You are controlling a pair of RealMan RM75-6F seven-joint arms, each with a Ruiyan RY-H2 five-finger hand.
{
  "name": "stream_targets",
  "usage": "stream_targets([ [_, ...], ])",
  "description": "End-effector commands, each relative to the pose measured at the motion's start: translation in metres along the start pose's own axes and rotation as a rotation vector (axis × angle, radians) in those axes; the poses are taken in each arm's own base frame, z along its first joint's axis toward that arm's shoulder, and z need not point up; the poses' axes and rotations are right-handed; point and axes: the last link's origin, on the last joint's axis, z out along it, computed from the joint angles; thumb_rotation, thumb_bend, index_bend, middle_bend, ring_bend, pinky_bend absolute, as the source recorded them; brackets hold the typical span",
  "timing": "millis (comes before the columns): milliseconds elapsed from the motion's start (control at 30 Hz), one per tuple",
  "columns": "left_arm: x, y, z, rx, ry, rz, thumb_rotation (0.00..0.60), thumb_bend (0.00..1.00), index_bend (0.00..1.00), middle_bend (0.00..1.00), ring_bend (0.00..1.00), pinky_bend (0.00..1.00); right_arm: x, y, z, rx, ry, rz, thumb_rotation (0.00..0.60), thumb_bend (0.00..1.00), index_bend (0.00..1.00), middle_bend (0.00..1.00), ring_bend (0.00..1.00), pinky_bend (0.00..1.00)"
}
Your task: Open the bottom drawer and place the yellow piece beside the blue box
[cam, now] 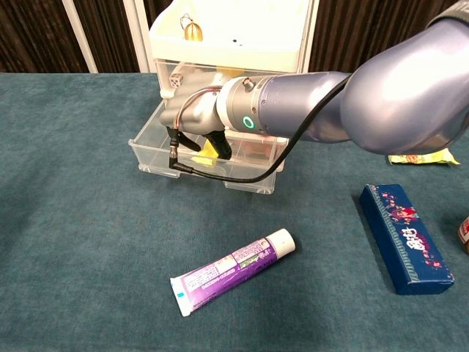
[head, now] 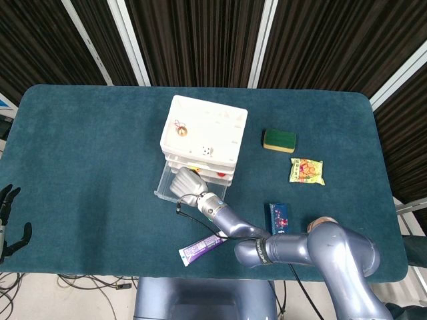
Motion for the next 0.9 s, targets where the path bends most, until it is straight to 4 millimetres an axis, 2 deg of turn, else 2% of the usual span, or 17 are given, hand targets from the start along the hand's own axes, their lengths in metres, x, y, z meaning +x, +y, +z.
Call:
stream_targets([
  [33, 0.0, 0.0001, 0.0, 0.0, 0.0, -0.001, 0.6, 0.48, 0.07, 0.0, 0.0, 0.07, 0.0004, -0.0001, 0.0003, -0.001, 0.003, 0.004, 0.6, 0.25, 0.54, 1.0, 1.0, 1.0],
  [233, 0.0002, 0.0004, 0.0, 0.0, 0.0, -0.002, 0.6, 0.48, 0.07, 0.0, 0.0, 0.09, 0.0007, -0.0002, 0.0001, 0.001, 0.003, 0.014, 0.6, 0.29, 0.54, 1.0, 1.0, 1.0],
  [600, 0.0002, 0.0006, 0.0, 0.0, -0.002, -0.004, 0.6, 0.48, 0.07, 0.0, 0.0, 0.13, 0.003, 0.0015, -0.0005, -0.004, 0.018, 0.028, 0.6, 0.27, 0.61, 1.0, 1.0, 1.0],
  [900, 0.0006, 0.0002, 0.0001, 0.001, -0.001, -0.006, 0.6, 0.48, 0.07, 0.0, 0.0, 0.15, 0.0052, 0.0028, -0.0016, -0.006, 0.03, 0.035, 0.6, 0.27, 0.61, 1.0, 1.0, 1.0],
])
